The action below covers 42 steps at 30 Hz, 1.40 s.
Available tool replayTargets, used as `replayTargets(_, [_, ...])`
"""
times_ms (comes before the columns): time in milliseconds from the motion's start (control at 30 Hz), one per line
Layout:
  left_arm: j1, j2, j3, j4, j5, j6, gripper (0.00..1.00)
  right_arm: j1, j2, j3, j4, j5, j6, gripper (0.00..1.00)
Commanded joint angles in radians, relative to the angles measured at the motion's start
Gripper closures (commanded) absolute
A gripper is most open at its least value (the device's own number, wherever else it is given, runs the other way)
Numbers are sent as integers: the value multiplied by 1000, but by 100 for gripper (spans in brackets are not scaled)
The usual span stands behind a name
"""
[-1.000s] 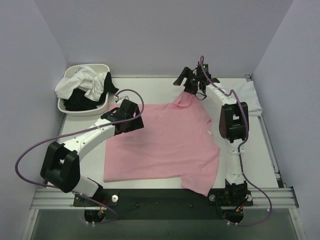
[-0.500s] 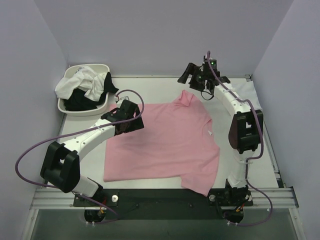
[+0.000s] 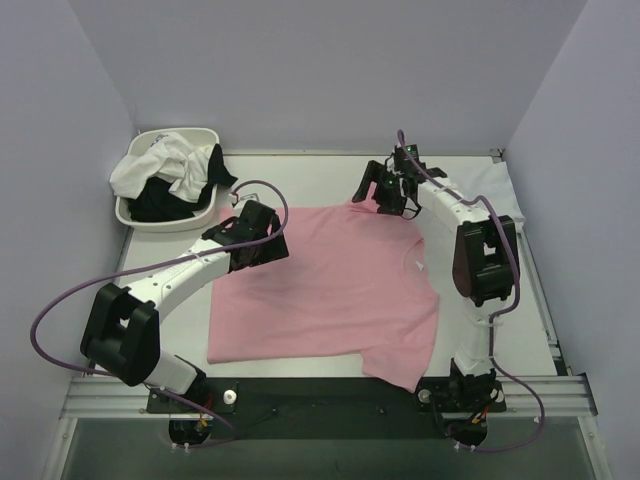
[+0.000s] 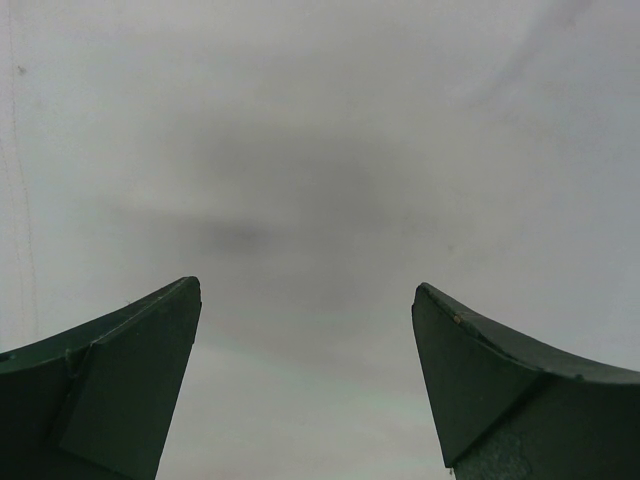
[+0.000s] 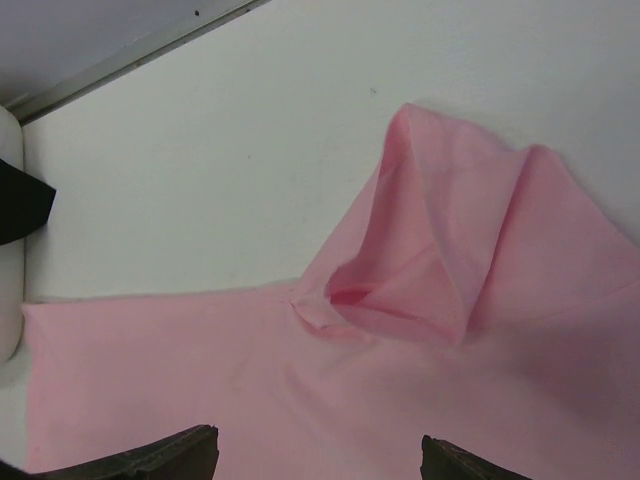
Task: Fold and stack the t-shirts
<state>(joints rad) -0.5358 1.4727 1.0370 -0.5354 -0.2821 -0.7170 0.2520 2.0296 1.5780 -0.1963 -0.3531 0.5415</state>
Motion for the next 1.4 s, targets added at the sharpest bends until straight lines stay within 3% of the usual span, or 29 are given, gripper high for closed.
replayTargets(0, [-4,-25,5,41,6,10,4,27,15,14,-22,25,0,19])
replayTargets(933, [-4,-14,0,35,4,10,3,-7,195,172,-58,108,-2,19])
replayTargets(1367, [-6,-3,-5,46,11,4,4,-14,184,174,-61,117,-12,19])
